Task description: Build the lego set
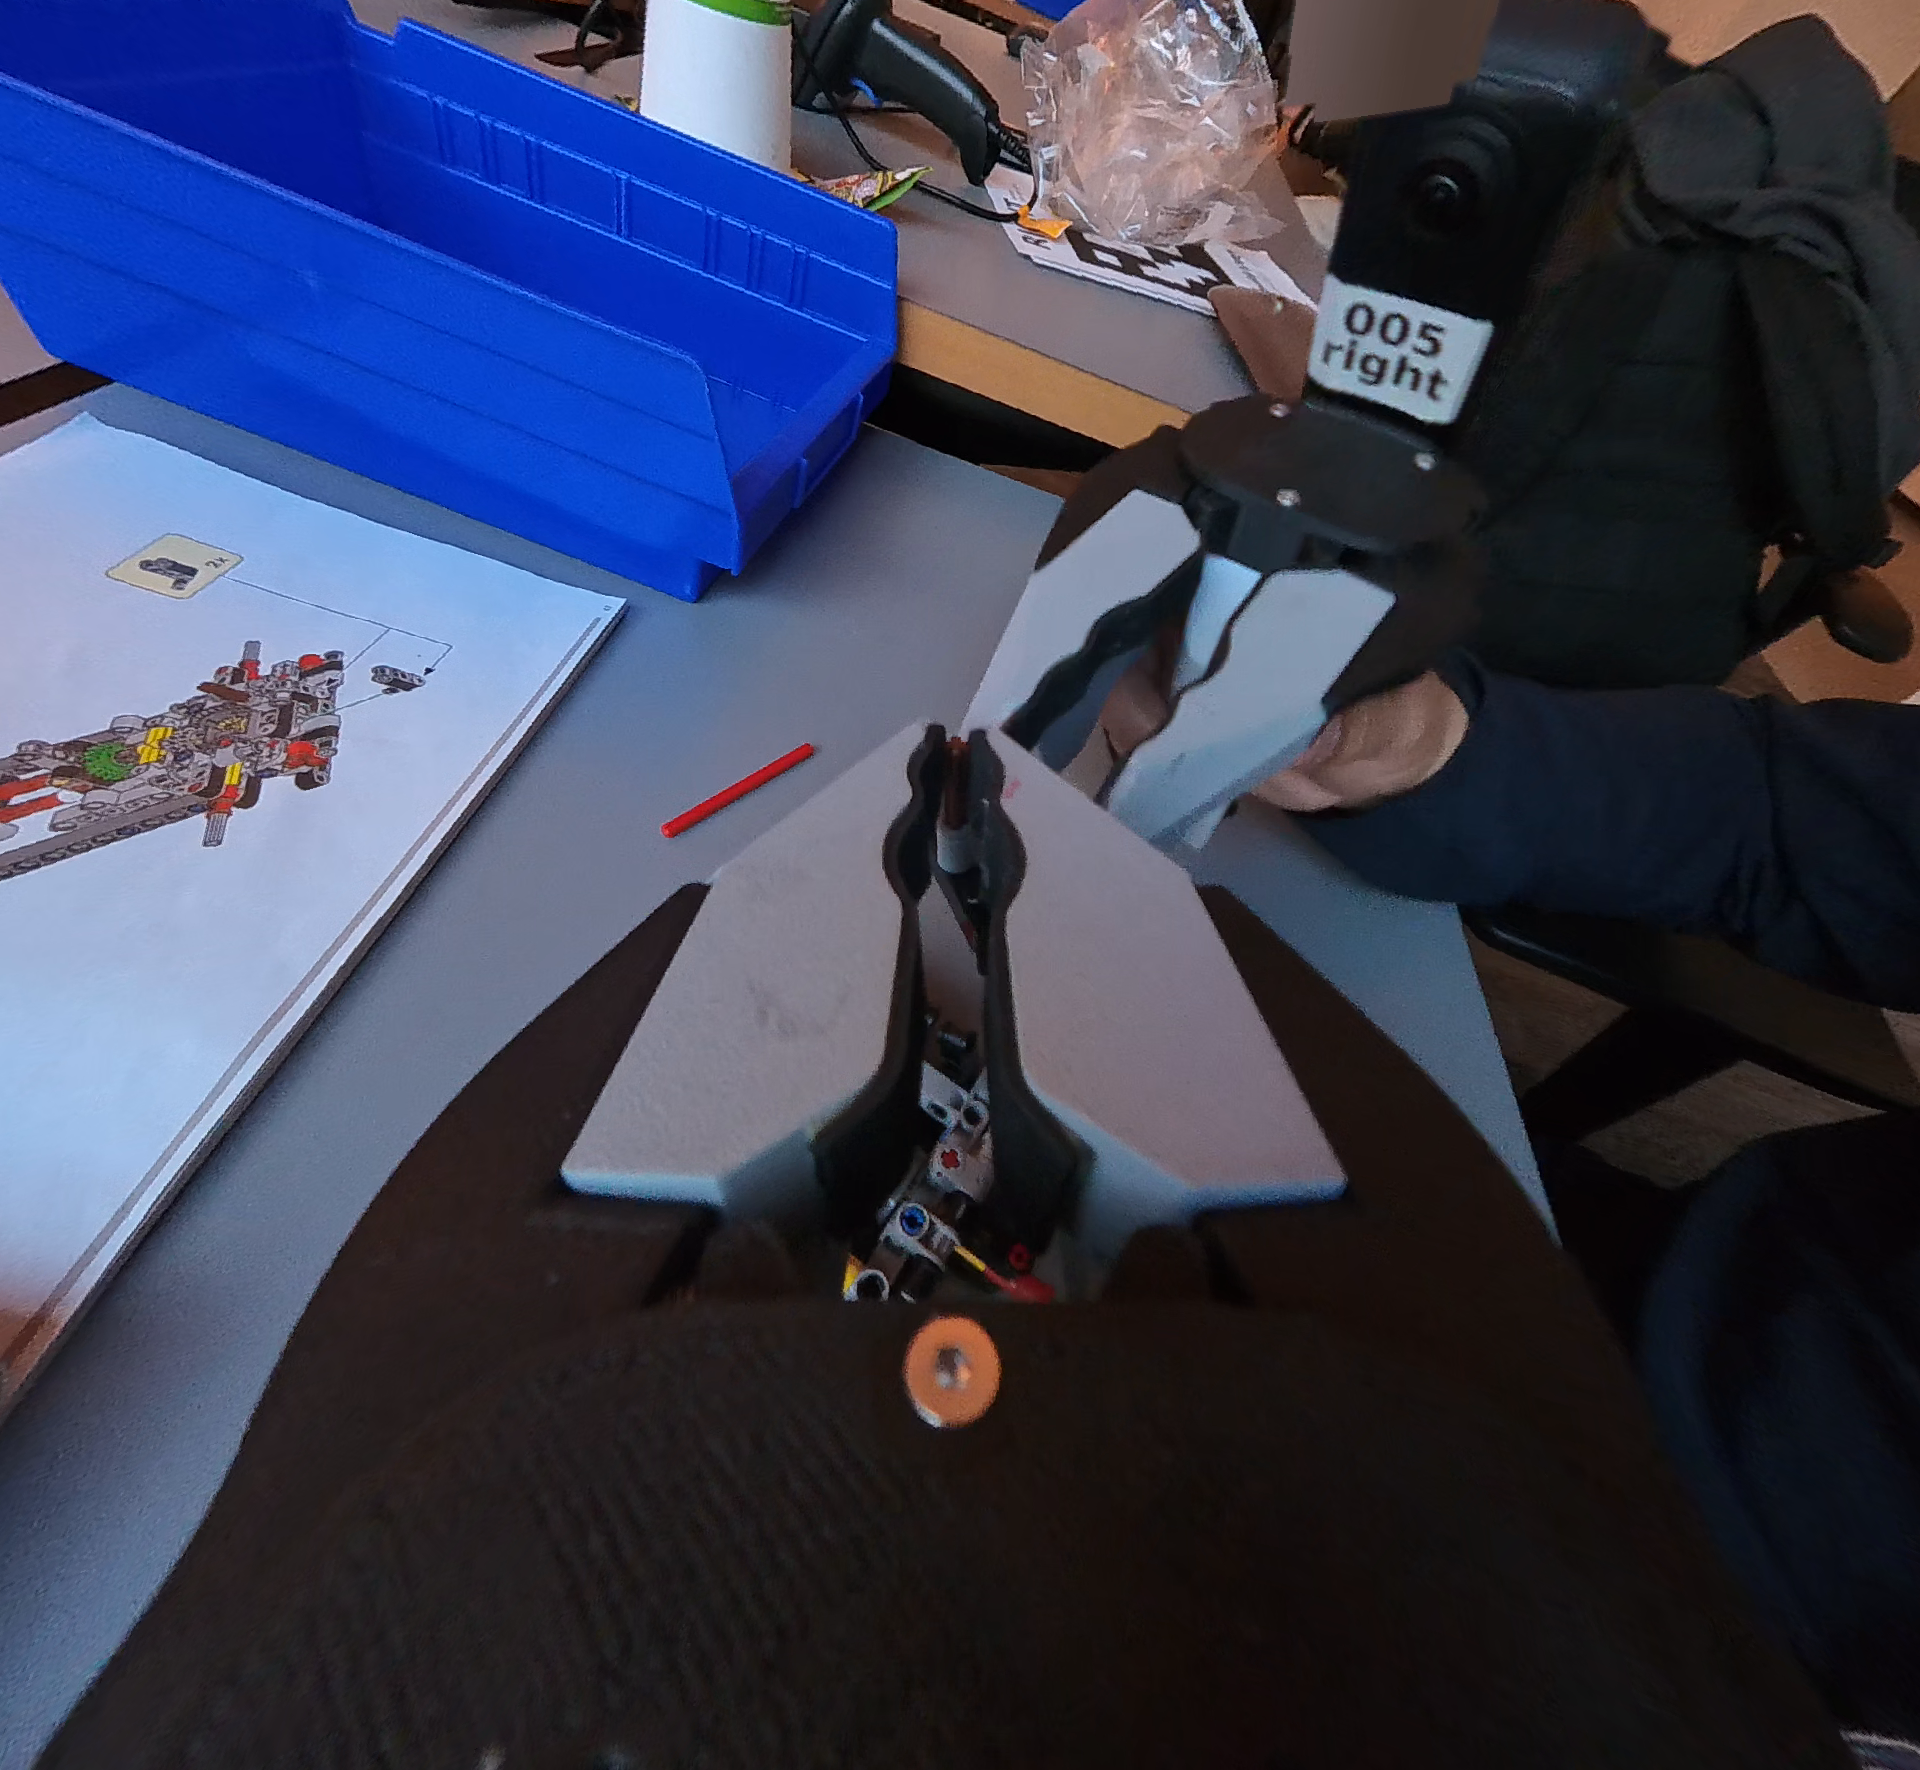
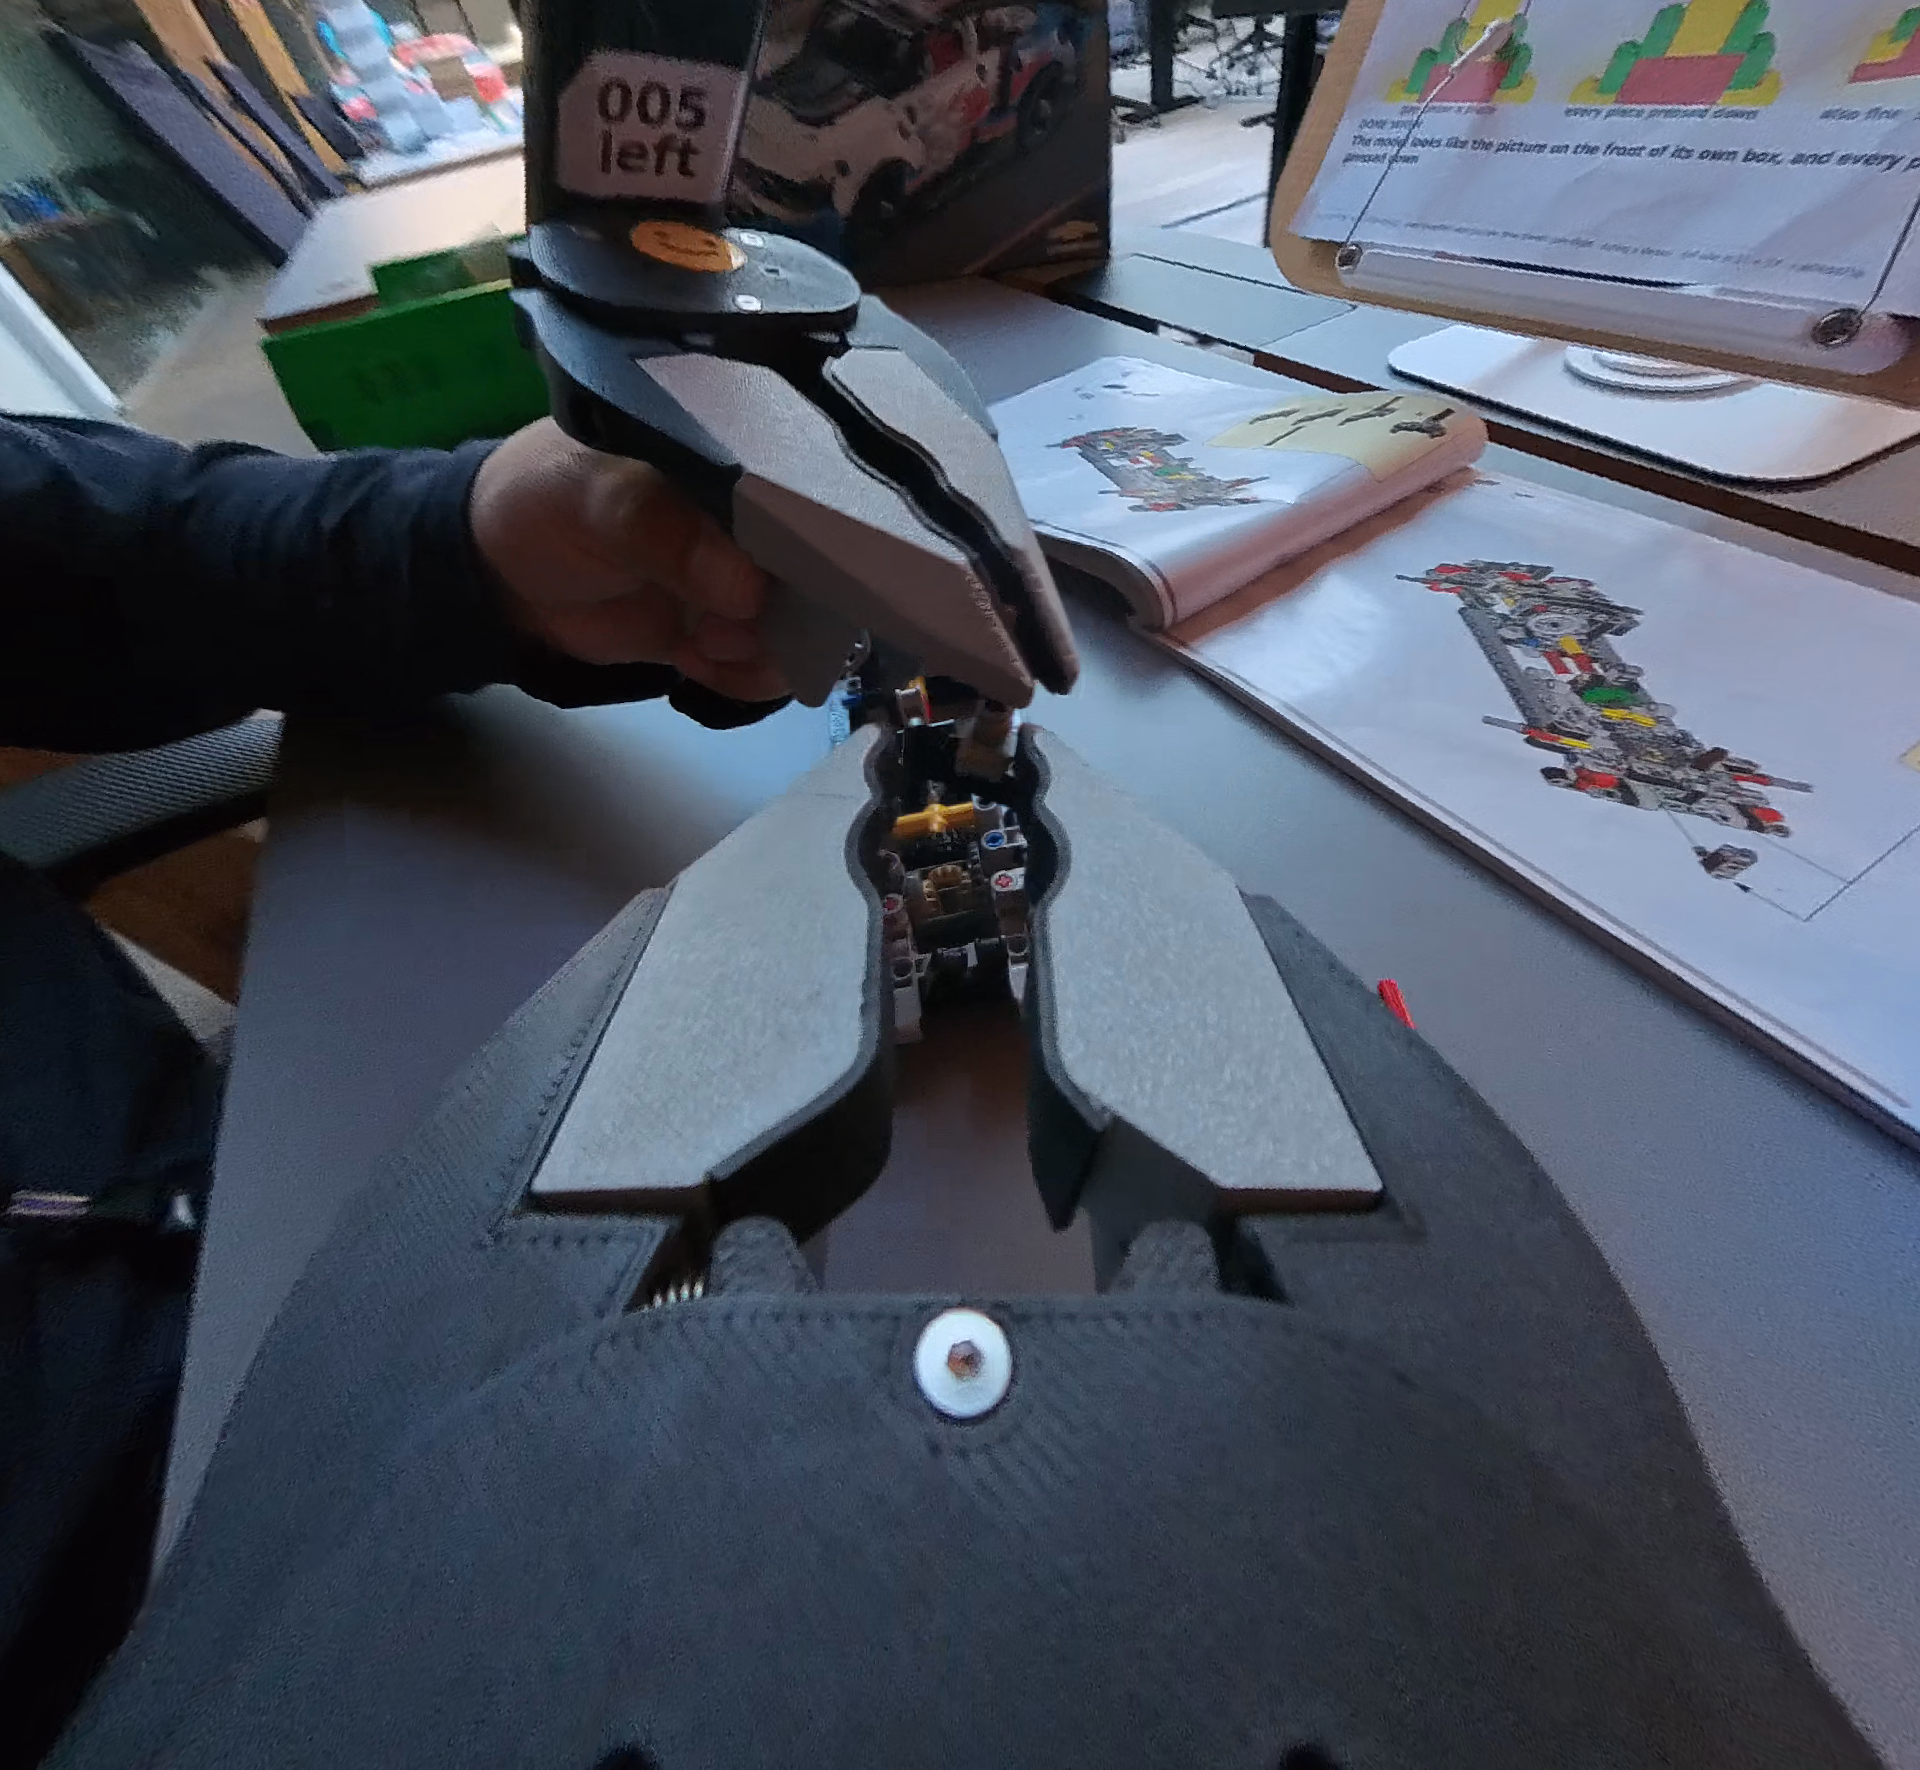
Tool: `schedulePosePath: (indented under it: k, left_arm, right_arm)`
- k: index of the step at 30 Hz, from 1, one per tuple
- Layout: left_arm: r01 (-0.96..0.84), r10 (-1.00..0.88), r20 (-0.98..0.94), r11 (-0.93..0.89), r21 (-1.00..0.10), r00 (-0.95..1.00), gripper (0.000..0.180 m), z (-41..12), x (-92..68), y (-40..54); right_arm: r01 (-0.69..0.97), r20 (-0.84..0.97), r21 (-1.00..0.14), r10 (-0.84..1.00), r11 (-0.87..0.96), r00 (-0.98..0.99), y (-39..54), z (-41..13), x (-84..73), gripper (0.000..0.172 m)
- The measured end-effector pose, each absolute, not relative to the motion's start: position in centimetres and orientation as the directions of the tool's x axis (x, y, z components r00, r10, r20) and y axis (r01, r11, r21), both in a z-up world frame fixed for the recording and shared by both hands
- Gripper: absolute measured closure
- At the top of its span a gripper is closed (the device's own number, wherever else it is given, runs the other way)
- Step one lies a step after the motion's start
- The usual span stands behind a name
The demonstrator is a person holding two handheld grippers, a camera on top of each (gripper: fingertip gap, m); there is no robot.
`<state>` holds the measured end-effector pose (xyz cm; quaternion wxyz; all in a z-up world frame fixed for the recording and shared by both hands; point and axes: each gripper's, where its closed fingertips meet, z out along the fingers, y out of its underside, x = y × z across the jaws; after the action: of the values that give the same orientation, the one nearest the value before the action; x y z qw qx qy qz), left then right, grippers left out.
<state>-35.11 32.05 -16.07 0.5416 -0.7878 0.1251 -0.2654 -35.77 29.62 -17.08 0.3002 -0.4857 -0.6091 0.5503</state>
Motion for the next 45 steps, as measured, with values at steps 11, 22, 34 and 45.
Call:
schedulePosePath:
  k: [11,22,34,45]
  left_arm:
    - [0.133,-0.48,0.29,-0.334,-0.933,0.828,0.18,-16.0,-34.3,31.4]
    - [0.193,-0.479,0.334,-0.32,-0.928,0.812,0.179,-16.1,-34.1,30.9]
    - [0.268,-0.47,0.417,-0.352,-0.897,0.778,0.179,-16.3,-34.4,31.7]
    - [0.099,-0.53,0.354,-0.449,-0.888,0.771,0.153,-16.6,-35.1,31.2]
  right_arm:
    - [0.258,-0.127,-0.966,0.905,-0.02,-0.405,29.1,-17.6,-35.6,0.164]
    - [0.236,-0.094,-0.972,0.899,0.011,-0.428,28.8,-18.2,-35.7,0.167]
    - [0.208,-0.045,-0.978,0.926,0.036,-0.376,29.9,-17.8,-35.7,0.165]
    - [0.213,-0.246,-0.962,0.876,-0.169,-0.416,30.6,-17.1,-35.6,0.167]
